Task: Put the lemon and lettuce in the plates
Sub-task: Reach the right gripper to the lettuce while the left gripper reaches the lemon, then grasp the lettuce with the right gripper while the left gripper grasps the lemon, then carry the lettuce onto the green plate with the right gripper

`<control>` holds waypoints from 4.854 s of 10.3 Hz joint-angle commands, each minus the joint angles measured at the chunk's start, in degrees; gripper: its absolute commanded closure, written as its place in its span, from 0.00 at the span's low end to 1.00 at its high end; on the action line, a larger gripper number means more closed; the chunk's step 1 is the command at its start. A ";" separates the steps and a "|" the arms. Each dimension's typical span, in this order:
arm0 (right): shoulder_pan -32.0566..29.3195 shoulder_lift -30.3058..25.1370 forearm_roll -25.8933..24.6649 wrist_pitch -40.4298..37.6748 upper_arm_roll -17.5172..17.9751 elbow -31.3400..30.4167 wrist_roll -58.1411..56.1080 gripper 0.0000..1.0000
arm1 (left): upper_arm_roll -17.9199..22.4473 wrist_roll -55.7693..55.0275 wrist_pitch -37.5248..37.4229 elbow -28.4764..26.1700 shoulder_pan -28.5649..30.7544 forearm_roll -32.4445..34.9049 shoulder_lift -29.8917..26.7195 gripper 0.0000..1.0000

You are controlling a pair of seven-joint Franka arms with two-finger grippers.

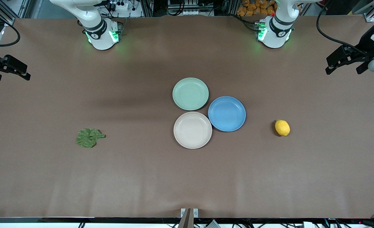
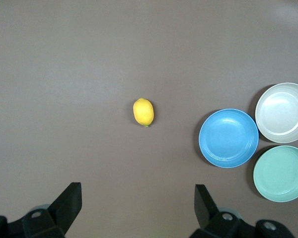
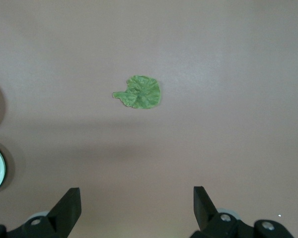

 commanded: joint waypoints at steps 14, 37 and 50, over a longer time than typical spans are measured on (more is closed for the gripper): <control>1.46 14.33 -0.38 38.81 0.10 -24.15 -0.44 0.00 | -0.44 -2.72 -0.21 0.57 -0.74 0.82 14.41 0.00; 2.25 25.99 11.04 49.70 3.61 -22.83 7.45 1.00 | -0.44 -1.49 34.16 -14.11 0.49 10.22 39.92 0.64; 39.68 30.84 -8.09 45.16 11.78 -13.18 90.03 1.00 | -1.06 -18.85 33.63 -4.27 -7.49 -0.84 40.27 1.00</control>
